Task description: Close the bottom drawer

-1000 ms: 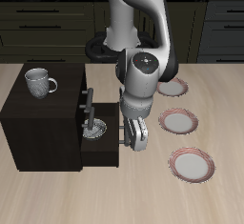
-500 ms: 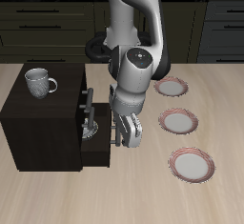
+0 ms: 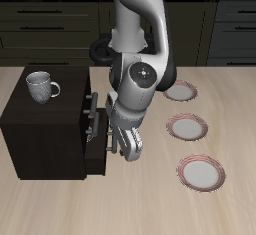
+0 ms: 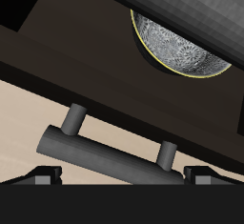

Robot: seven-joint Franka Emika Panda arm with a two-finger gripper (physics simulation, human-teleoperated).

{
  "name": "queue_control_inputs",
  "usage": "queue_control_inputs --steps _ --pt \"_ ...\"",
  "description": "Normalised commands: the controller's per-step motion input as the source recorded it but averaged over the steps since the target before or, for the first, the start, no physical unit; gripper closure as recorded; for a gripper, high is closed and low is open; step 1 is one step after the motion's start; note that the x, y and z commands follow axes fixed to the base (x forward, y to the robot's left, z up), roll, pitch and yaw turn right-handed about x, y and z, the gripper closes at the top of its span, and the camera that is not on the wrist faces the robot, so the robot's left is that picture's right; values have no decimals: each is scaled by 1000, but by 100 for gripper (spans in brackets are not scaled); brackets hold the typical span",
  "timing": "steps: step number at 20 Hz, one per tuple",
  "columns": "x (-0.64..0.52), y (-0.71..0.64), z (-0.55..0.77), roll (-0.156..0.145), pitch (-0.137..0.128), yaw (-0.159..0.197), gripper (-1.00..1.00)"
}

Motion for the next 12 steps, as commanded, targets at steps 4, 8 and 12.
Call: queue_control_inputs --steps 4,8,12 --pt "186 -459 -91 -79 3 37 -100" --pt "168 -431 -59 -76 16 12 -100" --pt "221 -465 70 -109 -29 80 -100"
